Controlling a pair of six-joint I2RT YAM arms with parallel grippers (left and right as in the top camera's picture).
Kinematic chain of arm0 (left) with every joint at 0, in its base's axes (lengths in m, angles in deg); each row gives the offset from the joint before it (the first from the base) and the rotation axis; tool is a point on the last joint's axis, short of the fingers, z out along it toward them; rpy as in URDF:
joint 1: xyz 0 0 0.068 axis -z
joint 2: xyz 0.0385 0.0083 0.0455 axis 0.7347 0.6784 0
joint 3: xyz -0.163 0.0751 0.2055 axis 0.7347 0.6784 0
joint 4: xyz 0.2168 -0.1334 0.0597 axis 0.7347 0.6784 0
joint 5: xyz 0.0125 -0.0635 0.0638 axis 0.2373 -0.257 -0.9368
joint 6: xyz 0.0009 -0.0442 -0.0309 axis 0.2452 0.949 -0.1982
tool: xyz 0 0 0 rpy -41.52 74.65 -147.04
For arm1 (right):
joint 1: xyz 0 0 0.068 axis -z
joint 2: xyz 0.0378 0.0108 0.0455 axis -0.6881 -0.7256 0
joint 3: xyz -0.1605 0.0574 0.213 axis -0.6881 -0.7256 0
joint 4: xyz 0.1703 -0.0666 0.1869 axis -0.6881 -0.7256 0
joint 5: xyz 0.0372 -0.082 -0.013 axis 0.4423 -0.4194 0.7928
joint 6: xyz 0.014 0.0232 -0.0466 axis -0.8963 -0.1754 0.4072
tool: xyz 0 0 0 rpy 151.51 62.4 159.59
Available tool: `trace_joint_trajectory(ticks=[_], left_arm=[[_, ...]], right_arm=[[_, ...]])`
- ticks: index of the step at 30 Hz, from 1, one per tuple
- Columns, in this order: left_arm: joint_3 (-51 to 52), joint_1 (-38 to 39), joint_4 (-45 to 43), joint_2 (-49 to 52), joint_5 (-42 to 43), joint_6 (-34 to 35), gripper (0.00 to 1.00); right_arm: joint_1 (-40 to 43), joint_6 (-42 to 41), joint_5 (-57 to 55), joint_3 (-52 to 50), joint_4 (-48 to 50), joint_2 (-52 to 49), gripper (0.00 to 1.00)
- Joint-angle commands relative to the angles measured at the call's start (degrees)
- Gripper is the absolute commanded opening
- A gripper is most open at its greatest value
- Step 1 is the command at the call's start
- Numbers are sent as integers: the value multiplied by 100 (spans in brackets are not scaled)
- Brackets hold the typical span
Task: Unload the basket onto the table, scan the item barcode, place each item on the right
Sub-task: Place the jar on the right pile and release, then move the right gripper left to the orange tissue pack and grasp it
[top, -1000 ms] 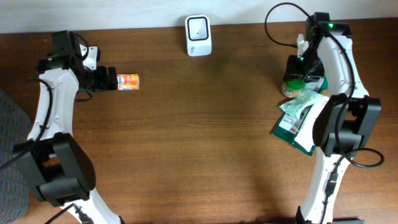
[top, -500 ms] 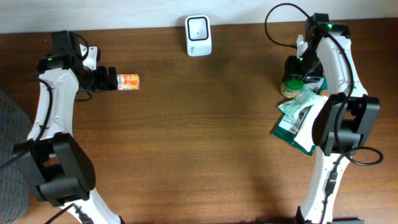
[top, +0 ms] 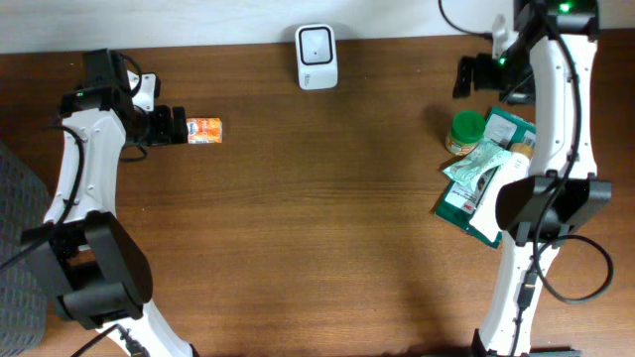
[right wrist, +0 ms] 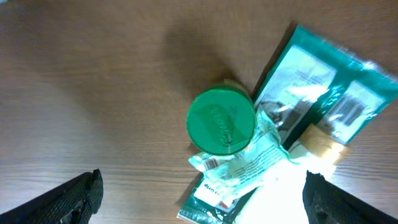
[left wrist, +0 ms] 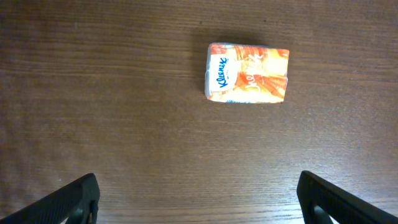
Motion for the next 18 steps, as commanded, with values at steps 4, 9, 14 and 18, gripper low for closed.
trace_joint_trajectory(ticks=[4,9,14,18], left_arm=[[-72,-26,-11,-2,0,-94,99],[-72,-26,-11,-2,0,-94,99],[-72,-26,-11,-2,0,-94,99],[-72,-26,-11,-2,0,-94,99]], right_arm=[[-588,-4,79,925,-192,505,98],[-1097,37,361,922,-149,505,98],[-1893,37,1368,887,442,319,98],[-2575,33,1464,831,763,-26,99]])
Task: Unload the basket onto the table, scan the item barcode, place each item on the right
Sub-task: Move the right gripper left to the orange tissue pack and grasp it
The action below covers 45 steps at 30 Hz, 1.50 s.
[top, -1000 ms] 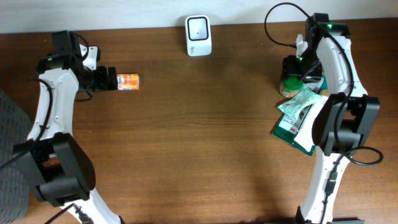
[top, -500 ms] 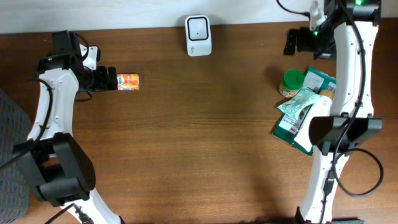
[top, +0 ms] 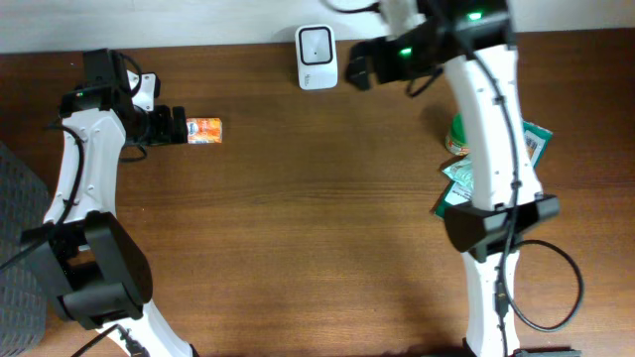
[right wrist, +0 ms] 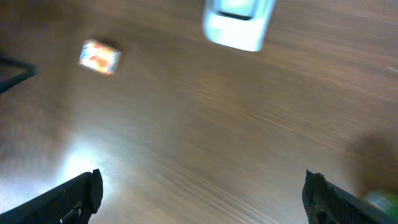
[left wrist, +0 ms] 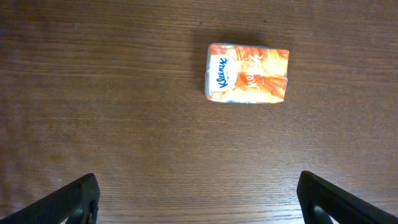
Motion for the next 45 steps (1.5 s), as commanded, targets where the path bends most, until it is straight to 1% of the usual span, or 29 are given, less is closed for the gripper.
trace_joint_trajectory(ticks=[1,5,10,11,14,19,20,21,22,23,24,25,26,28,29,31,33,36,43,45], left_arm=[[-72,-26,-11,-2,-2,-92,99],[-72,-26,-11,-2,-2,-92,99],[-72,-26,-11,-2,-2,-92,99],[-72,-26,-11,-2,-4,-92,99],[-72,-26,-11,-2,-2,-92,99],[-72,-26,-11,-2,-4,-92,99],[-72,-26,-11,-2,-2,-92,99],[-72,-26,-11,-2,-2,-92,99],[-72,-26,-11,-2,-2,-92,99],[-72,-26,-11,-2,-2,-92,99],[-72,-26,-11,-2,-2,-92,99],[-72,-26,-11,-2,-2,-92,99],[-72,-26,-11,-2,-2,-92,99],[-72,-26,-11,-2,-2,-92,99],[-72,-26,-11,-2,-2,-92,99],[-72,-26,-11,-2,-2,-92,99],[-72,-26,-11,-2,-2,-92,99],[-72,-35,-11,-2,-2,-92,99],[-72,-37,-11,-2,-2,-92,99],[-72,-37,-11,-2,-2,-92,99]], right_arm=[[-581,13,284,4,155,-455,98],[-1222,-120,284,4,535,-981,98],[-1631,-710,299,4,1338,-1683,99],[-1764,-828,328,4,1731,-1934,99],[-1862,-1239,330,4,2411,-2273,99],[-1886,-2188,422,-2,4218,-2767,100],[-1902,-2341,468,-2,4527,-2850,98],[-1932,-2455,481,-2,4859,-2962,93],[-1969,-2455,474,-2,5036,-3029,84],[-2000,-2452,424,-2,5145,-3099,81],[-2033,-2452,308,-2,5198,-3158,78],[-2103,-2448,15,-2,5263,-3272,77],[-2140,-2415,-50,-24,5313,-3309,75],[-2170,-2140,-66,-35,5285,-3346,75],[-2157,-1853,-92,-31,5104,-3342,75],[-2033,-1707,-81,-26,4758,-3309,75],[-1853,-1690,50,-26,4503,-3303,75],[-1681,-1692,308,-22,4522,-3298,75],[-1633,-1624,326,-20,4524,-3298,75],[-1633,-1486,323,-20,4524,-3298,75]])
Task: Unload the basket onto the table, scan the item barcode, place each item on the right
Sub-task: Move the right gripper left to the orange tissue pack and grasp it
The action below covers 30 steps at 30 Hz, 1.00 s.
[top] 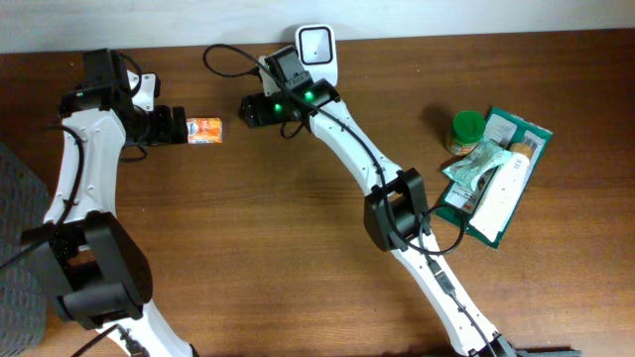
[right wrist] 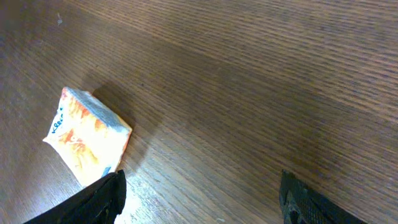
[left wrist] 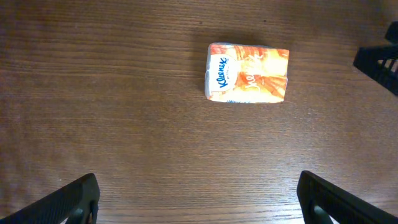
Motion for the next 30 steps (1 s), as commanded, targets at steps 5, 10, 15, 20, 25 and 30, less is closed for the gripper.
trace_joint_trajectory(ticks=[5,10,15,20,25,30], left_arm=[[-72,-35,-387,-2,24,-92,99],[-96,-66,-531,-4,17,-94,99],[-1189,-601,105,-9,-46,136,99],[-1504,-1307,511,-9,-44,739,99],[-1504,-1576,682,-7,-44,883,99],[-1504,-1569,697,-7,-44,883,99]], right_arm=[[-35,369,94,13,-31,13,75],[-173,942,-44,243,-52,13,71],[-863,2122,-927,382,118,13,72],[-1128,2304,-1351,203,527,7,70],[-1106,2299,-1447,-247,1158,-33,63],[-1097,2299,-1458,-304,1259,-101,56]])
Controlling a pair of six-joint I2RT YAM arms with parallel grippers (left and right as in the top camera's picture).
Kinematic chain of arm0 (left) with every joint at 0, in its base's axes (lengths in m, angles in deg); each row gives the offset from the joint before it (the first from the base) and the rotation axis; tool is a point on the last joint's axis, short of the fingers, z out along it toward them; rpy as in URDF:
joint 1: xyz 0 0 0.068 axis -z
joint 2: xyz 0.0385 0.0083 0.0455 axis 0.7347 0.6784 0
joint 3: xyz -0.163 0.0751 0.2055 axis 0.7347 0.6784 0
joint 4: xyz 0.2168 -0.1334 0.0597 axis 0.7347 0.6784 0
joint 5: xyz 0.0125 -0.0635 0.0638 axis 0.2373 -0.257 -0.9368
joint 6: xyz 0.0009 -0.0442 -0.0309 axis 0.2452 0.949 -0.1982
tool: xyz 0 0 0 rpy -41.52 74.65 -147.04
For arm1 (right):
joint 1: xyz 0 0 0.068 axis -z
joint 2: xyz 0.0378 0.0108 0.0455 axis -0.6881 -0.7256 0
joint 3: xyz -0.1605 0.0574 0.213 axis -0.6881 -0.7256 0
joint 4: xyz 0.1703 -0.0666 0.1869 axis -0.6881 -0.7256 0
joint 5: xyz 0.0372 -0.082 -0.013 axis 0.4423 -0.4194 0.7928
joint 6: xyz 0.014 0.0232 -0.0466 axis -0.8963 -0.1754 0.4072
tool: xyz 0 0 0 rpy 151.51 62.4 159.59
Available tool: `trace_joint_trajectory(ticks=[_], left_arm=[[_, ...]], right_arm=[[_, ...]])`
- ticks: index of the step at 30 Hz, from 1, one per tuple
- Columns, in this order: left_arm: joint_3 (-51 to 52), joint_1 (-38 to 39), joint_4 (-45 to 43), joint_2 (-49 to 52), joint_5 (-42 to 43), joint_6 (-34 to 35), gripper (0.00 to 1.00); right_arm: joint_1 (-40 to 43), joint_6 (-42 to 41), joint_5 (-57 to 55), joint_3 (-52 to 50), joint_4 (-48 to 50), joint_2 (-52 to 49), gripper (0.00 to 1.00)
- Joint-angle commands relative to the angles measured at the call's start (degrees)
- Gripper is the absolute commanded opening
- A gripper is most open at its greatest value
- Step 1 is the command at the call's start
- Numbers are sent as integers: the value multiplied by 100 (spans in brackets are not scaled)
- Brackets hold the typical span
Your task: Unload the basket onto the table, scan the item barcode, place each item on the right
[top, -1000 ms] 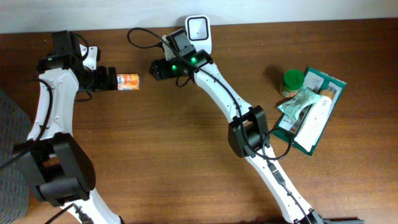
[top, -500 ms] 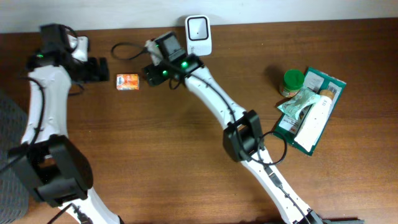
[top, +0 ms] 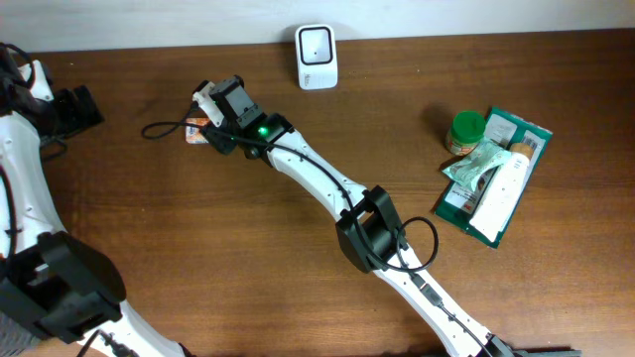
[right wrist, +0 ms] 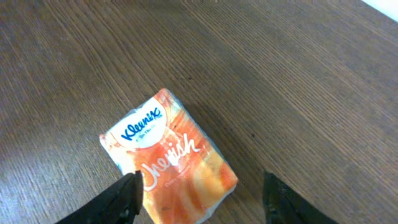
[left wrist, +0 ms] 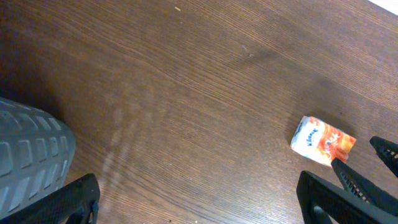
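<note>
The orange Kleenex tissue pack (right wrist: 171, 158) lies flat on the table at the back left, mostly covered in the overhead view (top: 194, 130). My right gripper (right wrist: 202, 200) is open just above it, one finger at each side of the pack's near end. In the overhead view that gripper (top: 213, 121) has the arm stretched far across the table. My left gripper (top: 81, 107) is open and empty at the far left edge, well away from the pack (left wrist: 323, 142). The white barcode scanner (top: 317, 45) stands at the back centre.
A green-lidded jar (top: 466, 129) and a heap of green packets (top: 491, 177) lie at the right side. A grey chair (left wrist: 28, 155) sits beyond the table's left edge, below my left gripper.
My left gripper has drawn back from beside the pack to the table's far left edge. My right gripper has shifted from just right of the pack to directly over it, still open.
My right gripper was open over the jar and packets at the right, then near the scanner, then beside the tissue pack, and now straddles it. The left gripper stayed open beside the pack through all three earlier moments and has now moved away. The pack has not moved.
</note>
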Motion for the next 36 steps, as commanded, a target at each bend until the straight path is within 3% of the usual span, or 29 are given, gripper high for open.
trace_joint_trajectory(ticks=[1,8,10,12,14,18,23,27,29,33,36], left_arm=[[-83,-28,9,-37,-24,94,99],[-83,-28,9,-37,-24,96,99],[-83,-28,9,-37,-24,94,99],[-83,-28,9,-37,-24,96,99],[-83,-26,9,-37,-24,94,99],[-83,-33,9,-37,-24,94,99],[-83,-33,9,-37,-22,94,99],[-83,-33,9,-37,-22,94,99],[-83,-33,9,-37,-24,96,99],[-83,-33,9,-37,-22,96,99],[-83,-33,9,-37,-24,94,99]], right_arm=[[-20,-57,-44,-37,48,-140,56],[37,-944,15,-284,317,-326,48],[57,-990,15,-385,291,-326,34],[57,-990,13,-382,229,-319,13],[76,-990,11,-350,-59,-223,4],[295,-990,15,44,-1355,249,4],[785,-984,20,380,-4111,560,4],[1281,-846,85,380,-5490,588,5],[1467,-787,96,380,-5672,721,18],[1683,-33,302,382,-5873,1325,57],[1711,745,299,382,-5882,1617,65]])
